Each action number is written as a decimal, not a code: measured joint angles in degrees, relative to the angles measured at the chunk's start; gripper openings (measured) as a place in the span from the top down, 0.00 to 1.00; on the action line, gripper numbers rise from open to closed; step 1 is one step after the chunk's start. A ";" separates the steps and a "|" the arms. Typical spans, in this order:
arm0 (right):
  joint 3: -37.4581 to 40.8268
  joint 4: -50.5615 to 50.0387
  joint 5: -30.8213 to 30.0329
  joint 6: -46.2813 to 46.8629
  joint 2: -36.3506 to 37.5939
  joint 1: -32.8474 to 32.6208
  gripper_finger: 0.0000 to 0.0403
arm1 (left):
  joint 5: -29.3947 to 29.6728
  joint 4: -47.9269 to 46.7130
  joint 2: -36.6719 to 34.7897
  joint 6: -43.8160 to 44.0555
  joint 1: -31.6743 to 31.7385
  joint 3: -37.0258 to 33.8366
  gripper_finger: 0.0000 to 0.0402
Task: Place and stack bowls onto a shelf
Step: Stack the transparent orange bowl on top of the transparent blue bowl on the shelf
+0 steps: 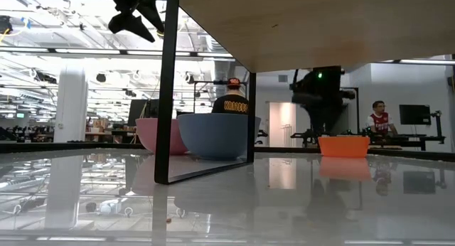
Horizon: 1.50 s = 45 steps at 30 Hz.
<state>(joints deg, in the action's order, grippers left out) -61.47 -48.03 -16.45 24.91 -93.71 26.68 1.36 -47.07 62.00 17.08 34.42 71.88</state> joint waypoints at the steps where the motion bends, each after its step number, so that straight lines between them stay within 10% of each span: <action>1: 0.00 0.28 0.02 -0.13 -1.02 0.26 0.38 | 0.00 0.00 0.00 0.07 -0.01 0.00 0.45; 10: 0.04 -0.06 1.16 1.26 -8.05 1.64 0.44 | 0.08 0.00 0.00 0.23 -0.01 0.00 0.45; 20: -0.19 -1.98 2.42 1.69 -8.24 1.33 0.95 | 2.39 0.00 0.00 0.33 0.00 0.00 0.45; 34: -17.63 -12.10 2.58 -2.12 -0.81 -5.70 0.95 | 2.49 0.00 0.00 1.16 0.01 0.00 0.45; 45: -34.98 -14.13 6.10 -25.38 11.22 -22.34 0.95 | 2.06 0.00 0.00 1.16 0.01 -0.02 0.45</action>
<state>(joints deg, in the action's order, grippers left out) -96.45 -62.16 -10.35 -0.47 -82.49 4.34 3.42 -47.07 62.00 18.24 34.43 71.85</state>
